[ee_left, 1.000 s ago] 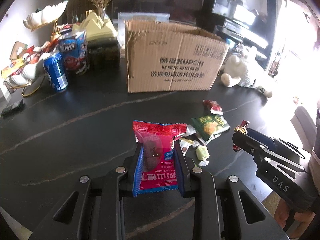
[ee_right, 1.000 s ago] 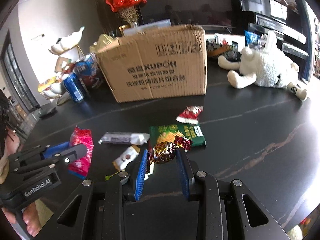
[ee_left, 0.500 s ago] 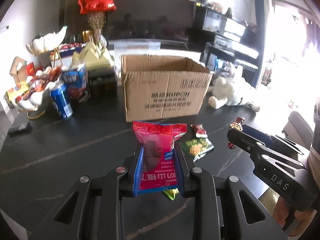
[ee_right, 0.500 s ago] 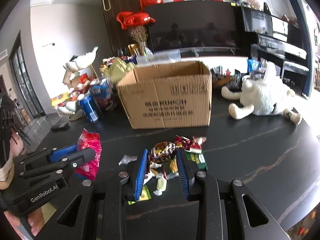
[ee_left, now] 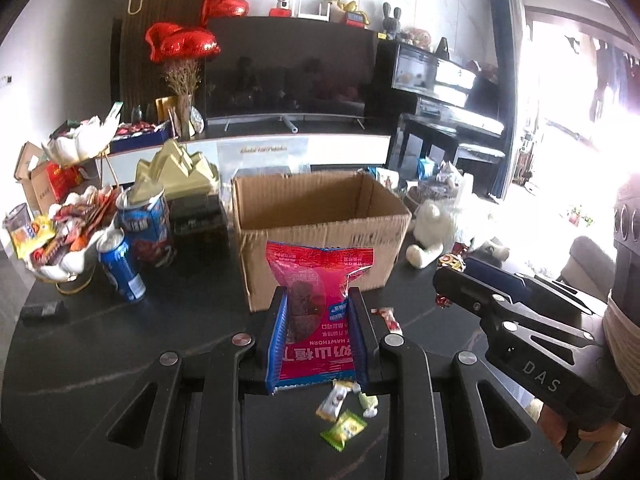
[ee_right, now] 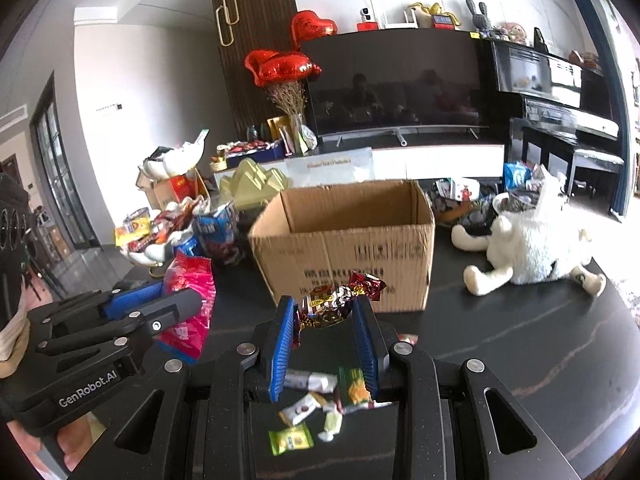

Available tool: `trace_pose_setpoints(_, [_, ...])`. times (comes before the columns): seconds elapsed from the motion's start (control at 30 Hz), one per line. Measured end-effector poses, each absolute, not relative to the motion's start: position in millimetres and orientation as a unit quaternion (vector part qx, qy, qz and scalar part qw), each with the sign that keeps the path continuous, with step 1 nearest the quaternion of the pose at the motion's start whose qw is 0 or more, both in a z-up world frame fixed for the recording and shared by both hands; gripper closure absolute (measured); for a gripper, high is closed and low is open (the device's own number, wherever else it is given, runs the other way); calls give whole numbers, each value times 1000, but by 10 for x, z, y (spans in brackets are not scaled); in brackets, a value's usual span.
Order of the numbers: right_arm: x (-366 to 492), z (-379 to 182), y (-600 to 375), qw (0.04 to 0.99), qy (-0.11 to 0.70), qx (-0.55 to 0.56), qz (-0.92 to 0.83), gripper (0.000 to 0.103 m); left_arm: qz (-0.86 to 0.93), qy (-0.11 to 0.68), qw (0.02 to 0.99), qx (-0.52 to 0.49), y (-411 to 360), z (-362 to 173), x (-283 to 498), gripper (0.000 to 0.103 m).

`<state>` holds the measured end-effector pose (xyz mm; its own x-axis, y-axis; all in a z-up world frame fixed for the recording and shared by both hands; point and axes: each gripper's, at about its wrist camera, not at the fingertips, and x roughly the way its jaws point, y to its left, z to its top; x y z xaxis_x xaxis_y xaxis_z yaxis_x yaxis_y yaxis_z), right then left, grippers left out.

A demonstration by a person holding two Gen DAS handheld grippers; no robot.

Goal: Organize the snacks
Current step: 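Carry pink bag and gold candy over the cardboard box, then open both grippers to release pink bag and candy into box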

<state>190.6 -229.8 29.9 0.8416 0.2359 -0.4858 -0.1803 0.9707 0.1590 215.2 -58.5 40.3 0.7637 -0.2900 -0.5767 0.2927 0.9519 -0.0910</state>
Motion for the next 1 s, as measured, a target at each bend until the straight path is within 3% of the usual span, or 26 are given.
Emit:
trace_pose_setpoints(0.5, [2399, 714, -2302, 961, 249, 32, 112, 72, -168, 306, 937, 7, -660, 722, 2686, 75])
trace_pose_setpoints(1.0, [3126, 725, -2297, 954, 278, 17, 107, 72, -183, 322, 929, 5, -705, 707, 3441, 75])
